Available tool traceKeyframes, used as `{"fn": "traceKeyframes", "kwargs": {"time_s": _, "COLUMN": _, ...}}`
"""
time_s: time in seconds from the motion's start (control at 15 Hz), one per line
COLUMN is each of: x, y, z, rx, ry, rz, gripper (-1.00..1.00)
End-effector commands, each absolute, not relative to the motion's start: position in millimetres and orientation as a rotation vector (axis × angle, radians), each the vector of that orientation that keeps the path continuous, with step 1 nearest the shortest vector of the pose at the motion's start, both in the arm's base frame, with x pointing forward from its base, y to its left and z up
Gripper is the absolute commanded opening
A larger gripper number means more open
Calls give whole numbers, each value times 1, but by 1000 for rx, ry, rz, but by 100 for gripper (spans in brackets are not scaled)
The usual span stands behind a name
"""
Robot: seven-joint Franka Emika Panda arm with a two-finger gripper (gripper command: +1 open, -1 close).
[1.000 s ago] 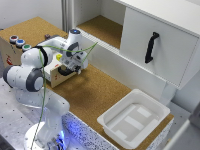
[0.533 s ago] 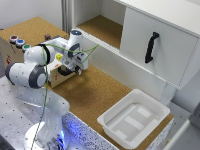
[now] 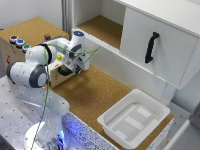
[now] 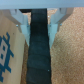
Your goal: Close the drawer
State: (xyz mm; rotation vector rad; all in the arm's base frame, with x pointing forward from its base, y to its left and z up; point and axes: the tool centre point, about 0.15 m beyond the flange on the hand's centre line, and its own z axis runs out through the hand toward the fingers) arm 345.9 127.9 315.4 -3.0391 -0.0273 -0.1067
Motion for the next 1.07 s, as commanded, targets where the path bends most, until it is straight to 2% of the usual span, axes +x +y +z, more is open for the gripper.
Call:
{"fn": "traceKeyframes", "kwargs": {"time_s": 0.0, "x": 363, "y": 153, "z": 298, "rx": -3010, "ry": -116, "rz": -1, "gripper": -100}}
{"fn": "traceKeyframes", "kwargs": {"time_s": 1.0, "x": 321, "y": 281, "z": 285, "rx": -2999, "ry": -219, "rz": 18, "gripper": -100}}
